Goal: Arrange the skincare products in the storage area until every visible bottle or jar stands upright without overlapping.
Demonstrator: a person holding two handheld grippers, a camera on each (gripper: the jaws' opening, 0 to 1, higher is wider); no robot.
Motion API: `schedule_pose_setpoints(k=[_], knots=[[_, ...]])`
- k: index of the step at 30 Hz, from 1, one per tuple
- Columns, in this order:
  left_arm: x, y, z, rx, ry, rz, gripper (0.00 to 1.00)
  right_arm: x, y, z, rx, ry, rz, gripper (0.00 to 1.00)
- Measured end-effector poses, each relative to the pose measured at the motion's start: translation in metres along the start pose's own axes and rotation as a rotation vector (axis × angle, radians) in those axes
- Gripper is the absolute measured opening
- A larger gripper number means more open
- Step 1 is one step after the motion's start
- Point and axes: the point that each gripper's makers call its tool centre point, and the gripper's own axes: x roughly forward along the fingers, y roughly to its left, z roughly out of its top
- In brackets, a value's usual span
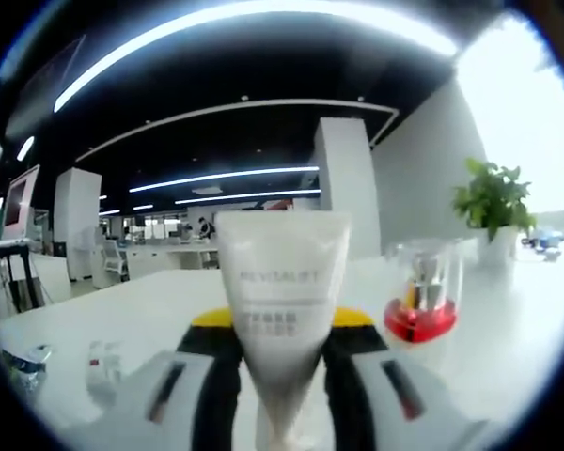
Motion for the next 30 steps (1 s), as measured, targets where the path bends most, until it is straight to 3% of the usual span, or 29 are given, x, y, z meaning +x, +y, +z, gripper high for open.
schedule_pose_setpoints(k=[30], knots=[[-0.003,-0.004,-0.003,0.004,0.003,-0.001,0.92,-0.012,0.009,0.000,-0.026,0.010,0.023,0.37]])
